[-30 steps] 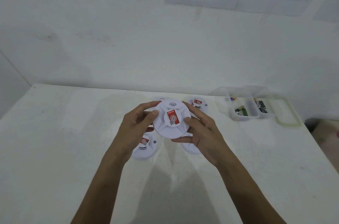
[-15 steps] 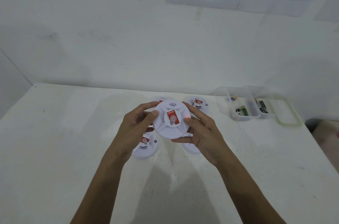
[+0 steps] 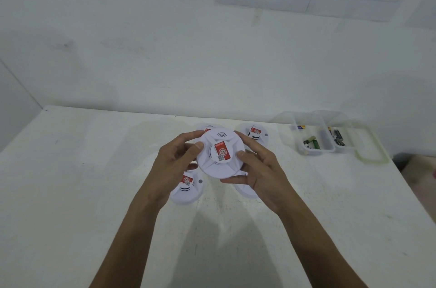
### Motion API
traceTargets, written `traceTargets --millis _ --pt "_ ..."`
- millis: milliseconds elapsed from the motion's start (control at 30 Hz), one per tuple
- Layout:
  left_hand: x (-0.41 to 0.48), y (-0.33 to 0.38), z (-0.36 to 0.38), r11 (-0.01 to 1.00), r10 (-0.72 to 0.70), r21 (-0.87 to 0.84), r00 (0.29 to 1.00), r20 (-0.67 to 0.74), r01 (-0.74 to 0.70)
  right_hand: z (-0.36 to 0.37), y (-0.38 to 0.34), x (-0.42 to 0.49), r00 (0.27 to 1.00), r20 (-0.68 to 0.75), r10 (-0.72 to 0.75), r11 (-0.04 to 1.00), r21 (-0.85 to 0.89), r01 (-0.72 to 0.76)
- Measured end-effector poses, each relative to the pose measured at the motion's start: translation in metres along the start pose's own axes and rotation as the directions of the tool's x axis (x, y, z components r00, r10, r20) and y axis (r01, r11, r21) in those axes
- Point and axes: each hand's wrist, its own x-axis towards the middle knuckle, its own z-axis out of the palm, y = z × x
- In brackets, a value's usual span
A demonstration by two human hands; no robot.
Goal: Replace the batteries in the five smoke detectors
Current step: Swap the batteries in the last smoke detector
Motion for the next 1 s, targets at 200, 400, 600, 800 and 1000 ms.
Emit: traceTargets --millis 200,400,600,800,1000 --pt "0.0 -0.001 -0.002 1.0 -0.005 -0.01 1.0 -0.002 0.005 0.002 0.0 0.001 1.0 -0.013 0.024 0.998 0.06 -0.023" --pt "0.0 -0.002 -0.003 1.0 -0.007 -0.013 1.0 -0.004 0.007 0.005 -0.003 0.004 0.983 -0.076 0.165 0.966 0.214 -0.146" --pt "0.0 -0.003 -0.004 1.0 -0.009 -0.02 1.0 -0.005 0.009 0.006 -0.001 0.006 0.98 -0.097 0.176 0.965 0.212 -0.153" --pt "0.0 -0.004 -0.007 1.0 -0.007 -0.03 1.0 -0.002 0.007 0.007 0.003 0.009 0.978 -0.105 0.178 0.965 0.213 -0.153" --pt "0.006 -0.015 -0.018 0.994 -0.064 -0.096 0.994 -0.093 0.055 0.015 0.013 0.022 0.983 -0.154 0.105 0.99 0.108 -0.089"
